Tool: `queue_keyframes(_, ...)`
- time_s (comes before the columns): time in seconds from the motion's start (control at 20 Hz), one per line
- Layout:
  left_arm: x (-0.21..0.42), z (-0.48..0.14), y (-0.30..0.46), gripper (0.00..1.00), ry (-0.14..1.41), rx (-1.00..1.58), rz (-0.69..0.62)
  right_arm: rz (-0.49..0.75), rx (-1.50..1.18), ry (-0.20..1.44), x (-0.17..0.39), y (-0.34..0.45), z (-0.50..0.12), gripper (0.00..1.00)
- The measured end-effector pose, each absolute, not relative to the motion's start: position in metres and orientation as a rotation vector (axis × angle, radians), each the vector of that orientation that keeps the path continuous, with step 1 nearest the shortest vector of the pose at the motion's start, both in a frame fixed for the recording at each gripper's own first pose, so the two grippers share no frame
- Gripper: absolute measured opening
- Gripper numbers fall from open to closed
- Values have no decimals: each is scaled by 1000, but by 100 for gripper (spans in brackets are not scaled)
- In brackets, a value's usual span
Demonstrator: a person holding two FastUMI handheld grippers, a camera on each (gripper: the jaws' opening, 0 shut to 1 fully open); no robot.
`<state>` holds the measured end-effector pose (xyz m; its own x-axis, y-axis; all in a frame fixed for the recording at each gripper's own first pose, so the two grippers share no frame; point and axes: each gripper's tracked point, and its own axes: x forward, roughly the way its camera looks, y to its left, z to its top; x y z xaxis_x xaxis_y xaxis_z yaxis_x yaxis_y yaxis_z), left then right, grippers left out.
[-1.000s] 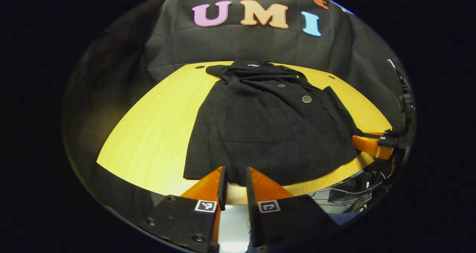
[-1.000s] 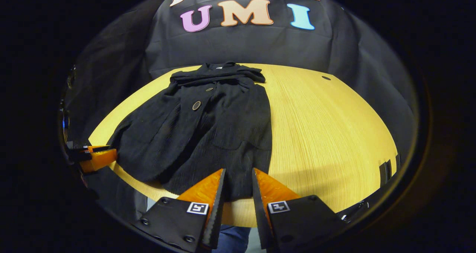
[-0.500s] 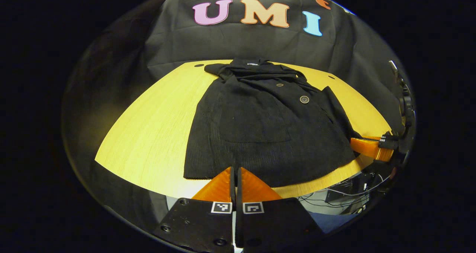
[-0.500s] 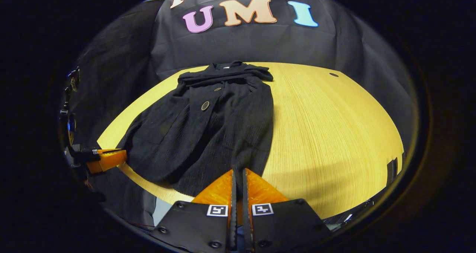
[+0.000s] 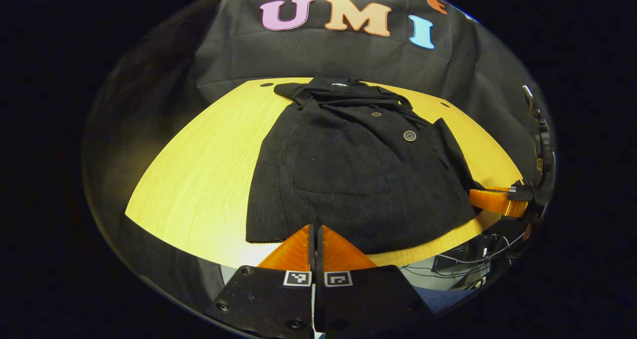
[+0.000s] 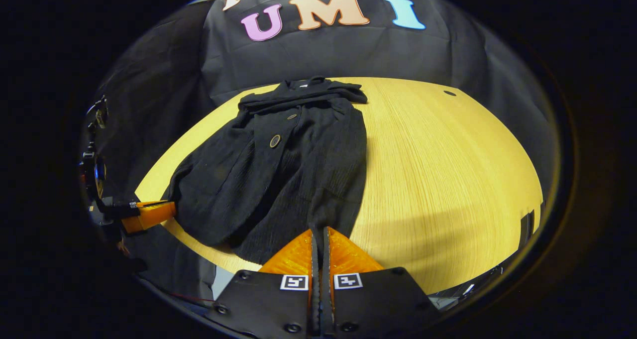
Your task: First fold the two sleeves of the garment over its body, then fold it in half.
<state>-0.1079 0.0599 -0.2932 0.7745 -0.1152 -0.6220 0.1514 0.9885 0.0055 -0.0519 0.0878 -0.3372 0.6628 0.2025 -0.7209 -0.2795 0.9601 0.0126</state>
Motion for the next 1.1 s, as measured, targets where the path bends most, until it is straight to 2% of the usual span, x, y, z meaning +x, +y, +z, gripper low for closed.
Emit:
queue_keyframes(0.05,-108,-293,61,0,670,57,-147,271,-105,801,-52,88,-337,4)
queue_keyframes(0.15,-105,-291,63,0,674,61,-147,265,-101,801,-52,88,-334,0)
queue_keyframes(0.25,-103,-287,67,0,667,62,-149,261,-84,797,-50,89,-329,4)
queue_keyframes(0.35,-95,-276,68,0,649,50,-153,255,-77,784,-48,90,-321,4)
queue_keyframes(0.4,-91,-271,69,0,636,45,-156,251,-75,777,-46,90,-317,0)
queue_keyframes(0.55,-78,-251,73,0,592,36,-161,240,-68,743,-42,91,-301,0)
queue_keyframes(0.6,-74,-246,74,0,579,34,-161,237,-65,731,-40,93,-296,4)
queue_keyframes(1.1,-36,-194,84,0,483,28,-146,234,-31,642,-7,105,-239,4)
